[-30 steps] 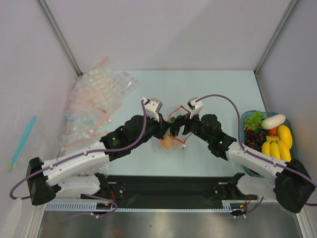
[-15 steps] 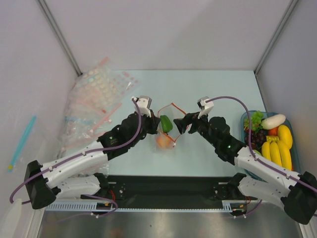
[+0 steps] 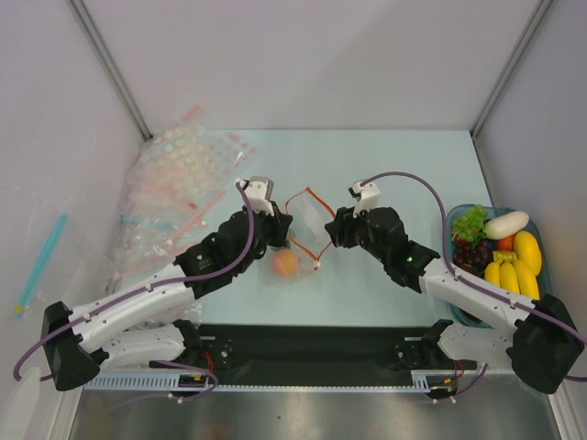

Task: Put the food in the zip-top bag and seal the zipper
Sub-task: Place the fake vegetable in the zipper food storage bag, then adjust the zipper food storage bag at the center of the board.

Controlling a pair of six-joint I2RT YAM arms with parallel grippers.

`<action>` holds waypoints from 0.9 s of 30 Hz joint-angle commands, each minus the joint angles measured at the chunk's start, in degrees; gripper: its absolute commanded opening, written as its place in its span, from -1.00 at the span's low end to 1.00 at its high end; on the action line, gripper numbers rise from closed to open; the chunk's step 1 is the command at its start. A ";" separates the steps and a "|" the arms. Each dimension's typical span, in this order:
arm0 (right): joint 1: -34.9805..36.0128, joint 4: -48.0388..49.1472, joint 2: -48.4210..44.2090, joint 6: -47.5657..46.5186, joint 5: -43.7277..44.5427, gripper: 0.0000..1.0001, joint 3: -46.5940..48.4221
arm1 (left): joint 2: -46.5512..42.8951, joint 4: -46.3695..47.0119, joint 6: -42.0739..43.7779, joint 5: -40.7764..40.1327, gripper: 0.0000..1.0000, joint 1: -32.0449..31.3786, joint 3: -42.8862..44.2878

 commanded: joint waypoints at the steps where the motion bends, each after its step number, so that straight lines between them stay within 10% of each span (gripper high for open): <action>1: 0.22 -0.13 -1.12 -0.52 0.10 -0.03 2.42 | -1.21 1.64 -0.37 -1.07 -0.99 0.29 -0.08; 11: 0.22 2.68 -4.63 -1.22 -3.32 -0.92 0.58 | 1.24 2.08 1.38 2.09 -0.99 0.20 0.71; 22: 0.22 6.81 -11.40 -1.84 -4.75 -0.85 -3.29 | 4.50 1.29 2.09 5.62 -0.99 0.20 2.82; 27: 0.22 4.45 -9.65 -2.01 -3.59 -0.37 -1.99 | 1.34 -2.57 2.61 -0.88 -0.99 0.20 3.88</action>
